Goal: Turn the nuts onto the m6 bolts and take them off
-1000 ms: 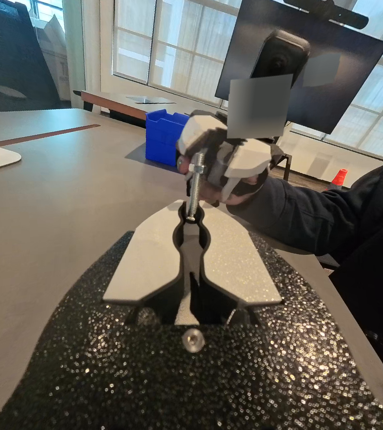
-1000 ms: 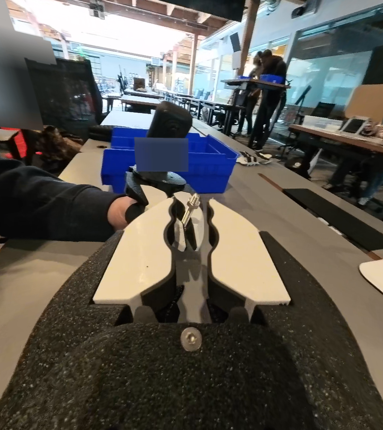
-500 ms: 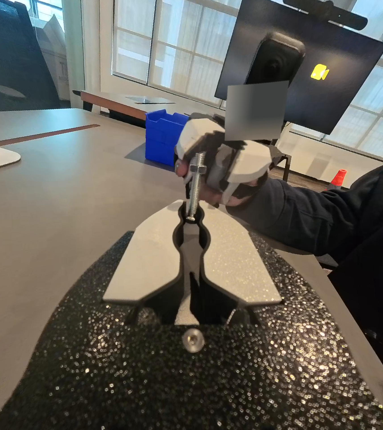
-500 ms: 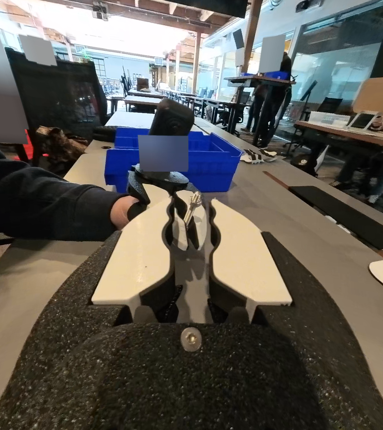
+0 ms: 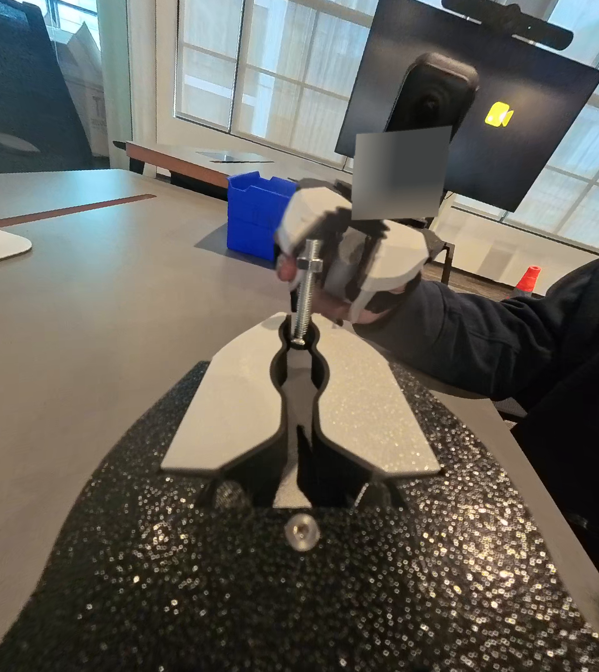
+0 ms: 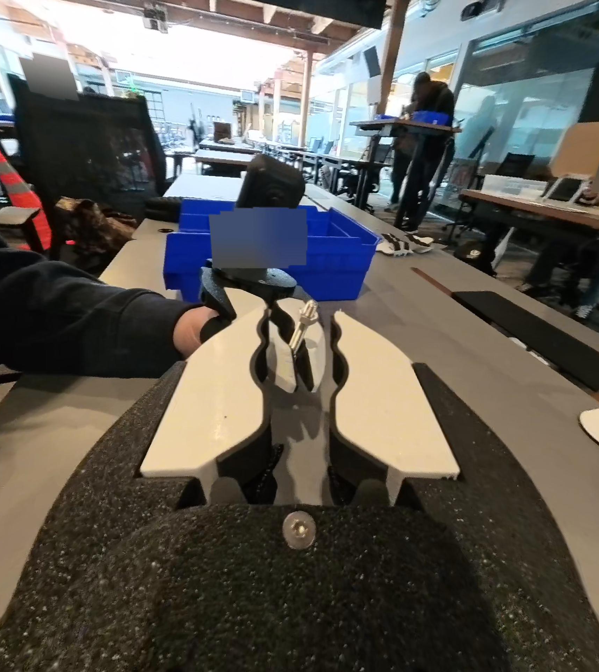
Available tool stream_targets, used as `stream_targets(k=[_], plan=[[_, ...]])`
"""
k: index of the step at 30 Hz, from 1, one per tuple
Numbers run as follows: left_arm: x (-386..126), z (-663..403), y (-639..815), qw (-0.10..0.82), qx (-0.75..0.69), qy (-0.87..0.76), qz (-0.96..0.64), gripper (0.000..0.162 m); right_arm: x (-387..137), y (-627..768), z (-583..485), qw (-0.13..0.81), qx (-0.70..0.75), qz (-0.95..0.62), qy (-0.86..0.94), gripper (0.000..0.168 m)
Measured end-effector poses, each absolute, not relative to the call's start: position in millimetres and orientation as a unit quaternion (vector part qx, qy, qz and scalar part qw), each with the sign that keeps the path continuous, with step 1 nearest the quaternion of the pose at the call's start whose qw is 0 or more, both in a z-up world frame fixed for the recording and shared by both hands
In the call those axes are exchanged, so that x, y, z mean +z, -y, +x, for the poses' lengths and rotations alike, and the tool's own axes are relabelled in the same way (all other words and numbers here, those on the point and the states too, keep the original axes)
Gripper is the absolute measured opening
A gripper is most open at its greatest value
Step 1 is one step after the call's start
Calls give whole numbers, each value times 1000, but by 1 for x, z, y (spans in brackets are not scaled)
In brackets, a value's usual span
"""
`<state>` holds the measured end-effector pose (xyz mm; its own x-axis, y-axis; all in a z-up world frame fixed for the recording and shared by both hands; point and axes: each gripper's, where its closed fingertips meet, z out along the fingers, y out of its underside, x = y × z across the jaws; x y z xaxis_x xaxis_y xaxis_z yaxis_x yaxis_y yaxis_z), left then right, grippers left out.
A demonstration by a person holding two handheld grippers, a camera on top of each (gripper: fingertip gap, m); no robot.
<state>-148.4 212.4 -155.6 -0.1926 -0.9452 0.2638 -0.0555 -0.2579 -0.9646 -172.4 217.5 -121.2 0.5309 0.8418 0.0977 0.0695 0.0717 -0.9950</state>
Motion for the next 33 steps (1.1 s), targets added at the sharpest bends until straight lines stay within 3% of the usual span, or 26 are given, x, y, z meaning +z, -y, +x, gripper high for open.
stream_targets(k=[3, 11, 13, 15, 16, 25, 27, 29, 33], plan=[[-156, -148, -212, 370, -602, -484, -517, 8, -121, -203, -176, 598, 351, -597, 402, 4], [-156, -148, -212, 369, -601, -485, -517, 8, -120, -219, -171, 633, 301, -610, 371, 27], [-156, -148, -212, 370, -601, -485, -517, 8, -122, -215, -174, 625, 306, -606, 385, 23], [-156, -148, -212, 370, -601, -485, -516, 8, -121, -203, -177, 605, 335, -595, 409, 2], [-156, -148, -212, 370, -601, -485, -516, 8, -120, -200, -177, 598, 347, -593, 413, 1], [-156, -148, -212, 370, -601, -486, -516, 8, -120, -216, -172, 630, 300, -608, 380, 22], [-156, -148, -212, 370, -601, -485, -516, 8, -120, -212, -174, 623, 311, -603, 389, 18], [-156, -148, -212, 370, -601, -486, -516, 8, -119, -203, -177, 608, 336, -592, 408, 1], [-156, -148, -212, 370, -600, -486, -516, 8, -117, -216, -168, 632, 307, -607, 371, 10]])
